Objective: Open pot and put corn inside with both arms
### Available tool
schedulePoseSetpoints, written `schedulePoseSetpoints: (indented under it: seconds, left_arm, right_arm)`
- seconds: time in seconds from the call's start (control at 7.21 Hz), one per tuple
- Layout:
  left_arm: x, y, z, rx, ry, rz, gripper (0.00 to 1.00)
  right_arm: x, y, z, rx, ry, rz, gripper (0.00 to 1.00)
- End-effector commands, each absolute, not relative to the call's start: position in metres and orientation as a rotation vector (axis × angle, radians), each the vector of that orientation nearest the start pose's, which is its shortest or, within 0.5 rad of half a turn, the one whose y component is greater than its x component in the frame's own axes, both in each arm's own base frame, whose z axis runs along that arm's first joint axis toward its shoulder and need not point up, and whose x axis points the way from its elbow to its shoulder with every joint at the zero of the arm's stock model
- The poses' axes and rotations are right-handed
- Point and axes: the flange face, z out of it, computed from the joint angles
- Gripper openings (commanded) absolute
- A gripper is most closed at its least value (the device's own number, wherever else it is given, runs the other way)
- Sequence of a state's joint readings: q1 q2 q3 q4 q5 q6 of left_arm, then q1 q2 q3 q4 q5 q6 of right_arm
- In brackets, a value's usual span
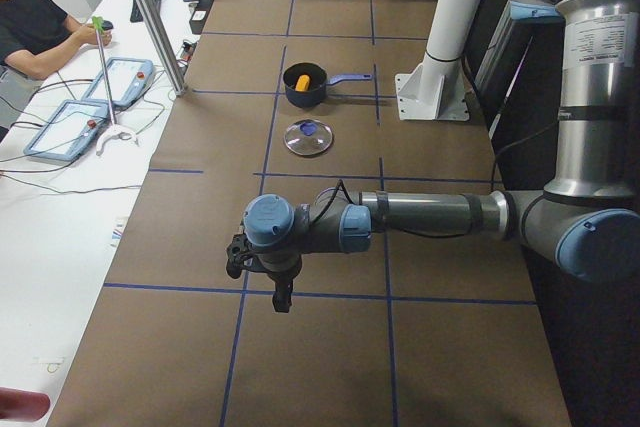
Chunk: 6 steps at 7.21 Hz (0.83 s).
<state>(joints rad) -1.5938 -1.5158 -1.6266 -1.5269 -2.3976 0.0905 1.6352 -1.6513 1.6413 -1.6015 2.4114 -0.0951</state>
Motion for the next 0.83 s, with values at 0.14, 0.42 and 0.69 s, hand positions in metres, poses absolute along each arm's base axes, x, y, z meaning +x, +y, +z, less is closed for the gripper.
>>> schedulePoseSetpoints:
  seconds: [0.14, 0.42, 0.69]
  left_arm:
    - [-0.0708, -0.4649, 0.6564, 0.011, 0.826, 0.048, 1.0]
    - [-0.0707, -0.4643, 0.6563, 0.011, 0.828, 0.048, 1.0]
    - [-0.0707, -0.4642, 0.657, 0.009, 0.828, 0.047, 1.0]
  right_arm:
    - [0.0883, -0.4505, 0.6563, 0.037, -0.84, -0.015, 1.0]
    - [0.0883, -0.4506, 0.6556, 0.039, -0.84, -0.017, 1.0]
    - [0.0883, -0.4514, 0.6547, 0.042, -0.84, -0.019, 1.0]
